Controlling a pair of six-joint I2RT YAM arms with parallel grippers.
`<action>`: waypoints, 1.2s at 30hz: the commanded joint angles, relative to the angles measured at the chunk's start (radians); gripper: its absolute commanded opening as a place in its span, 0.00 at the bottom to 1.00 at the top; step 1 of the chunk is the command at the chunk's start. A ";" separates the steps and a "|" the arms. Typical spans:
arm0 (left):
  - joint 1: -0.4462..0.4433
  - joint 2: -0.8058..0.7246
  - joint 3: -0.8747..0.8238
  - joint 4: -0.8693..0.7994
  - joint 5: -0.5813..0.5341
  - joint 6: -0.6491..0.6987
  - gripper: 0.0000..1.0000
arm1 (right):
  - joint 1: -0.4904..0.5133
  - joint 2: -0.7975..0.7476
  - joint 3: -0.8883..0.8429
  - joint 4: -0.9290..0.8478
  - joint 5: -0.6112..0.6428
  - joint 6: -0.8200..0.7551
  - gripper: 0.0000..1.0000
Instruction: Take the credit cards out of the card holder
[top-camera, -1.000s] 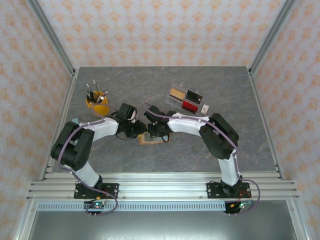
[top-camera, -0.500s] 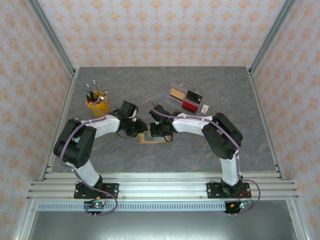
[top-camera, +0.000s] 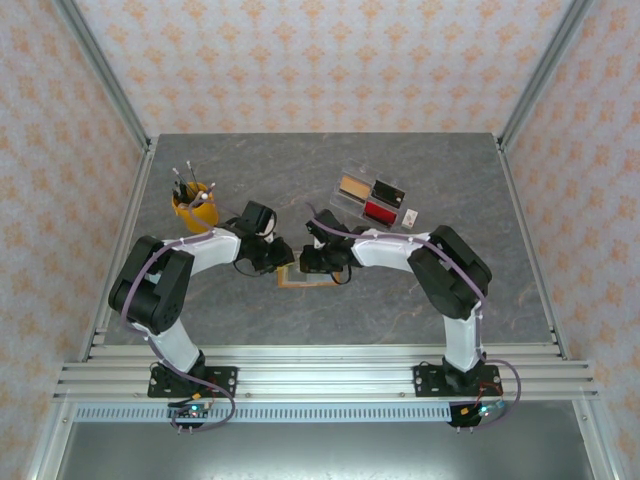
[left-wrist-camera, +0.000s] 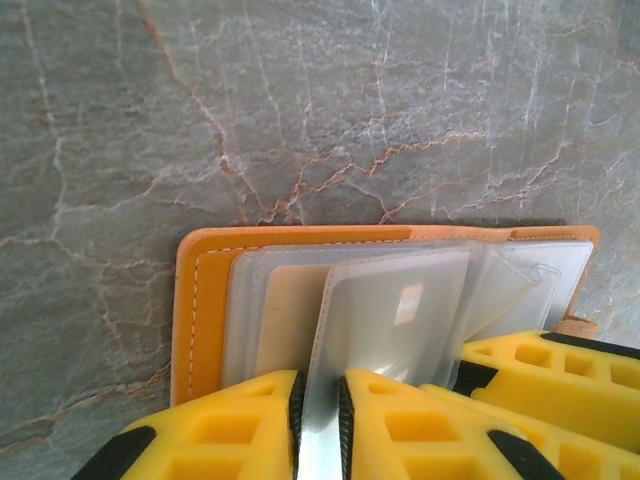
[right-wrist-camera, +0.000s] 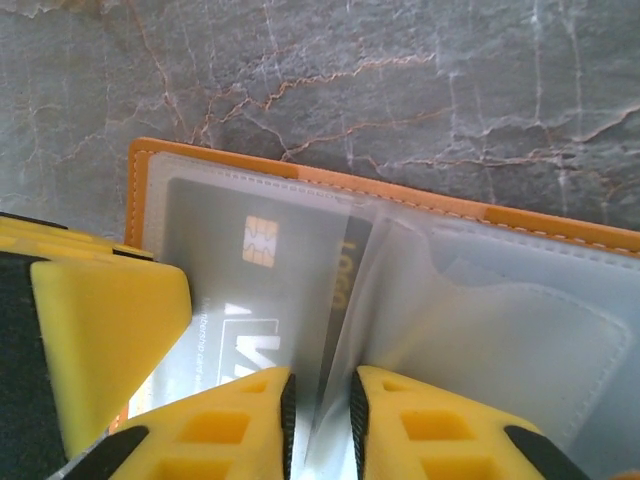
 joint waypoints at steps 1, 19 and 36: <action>0.000 -0.028 -0.007 -0.024 0.008 0.060 0.17 | -0.009 -0.033 -0.050 -0.008 -0.016 -0.007 0.30; 0.015 -0.077 -0.030 0.040 0.166 0.073 0.33 | -0.023 -0.350 -0.174 -0.008 0.221 0.033 0.53; -0.048 -0.143 -0.087 0.311 0.246 -0.194 0.53 | -0.034 -0.492 -0.199 -0.029 0.359 0.094 0.57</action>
